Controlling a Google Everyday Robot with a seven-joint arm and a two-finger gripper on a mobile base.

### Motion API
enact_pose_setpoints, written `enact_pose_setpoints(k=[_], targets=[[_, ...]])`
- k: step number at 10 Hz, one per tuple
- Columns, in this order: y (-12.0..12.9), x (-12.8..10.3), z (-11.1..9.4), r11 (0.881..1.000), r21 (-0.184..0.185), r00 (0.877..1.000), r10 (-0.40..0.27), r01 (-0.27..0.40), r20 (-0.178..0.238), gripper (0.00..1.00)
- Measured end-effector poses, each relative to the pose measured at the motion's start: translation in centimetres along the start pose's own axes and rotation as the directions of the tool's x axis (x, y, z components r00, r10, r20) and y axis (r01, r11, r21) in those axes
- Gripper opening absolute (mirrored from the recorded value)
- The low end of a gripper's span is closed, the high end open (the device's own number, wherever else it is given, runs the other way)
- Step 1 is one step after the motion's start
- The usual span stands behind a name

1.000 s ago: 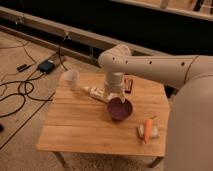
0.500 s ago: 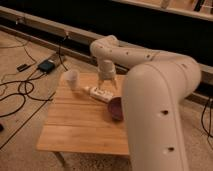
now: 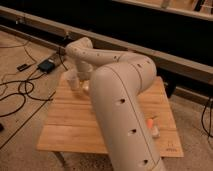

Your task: Move the arm in a circular motion

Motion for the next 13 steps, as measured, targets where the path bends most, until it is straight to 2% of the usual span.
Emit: enact_pose_setpoints(k=[2, 4, 5, 8, 9, 12, 13], targets=[[2.8, 2.6, 0.3, 0.996, -0.019, 0.996, -0.092, 0.092, -0.009, 0.65], [3.6, 5.5, 0.4, 0.990, -0.044, 0.991, -0.136, 0.136, -0.005, 0.65], [3.4, 7.0, 0.3, 0.989, -0.054, 0.990, -0.138, 0.137, -0.002, 0.65], [-0.5, 11.2, 0.9, 0.995, -0.087, 0.999, -0.053, 0.052, -0.005, 0.65], [-2.9, 12.3, 0.9, 0.995, -0.103, 1.000, 0.008, -0.008, 0.000, 0.65], [-8.2, 13.0, 0.3, 0.982, -0.134, 0.990, 0.138, -0.131, 0.038, 0.65], [-8.1, 13.0, 0.3, 0.982, -0.137, 0.990, 0.136, -0.130, 0.039, 0.65]])
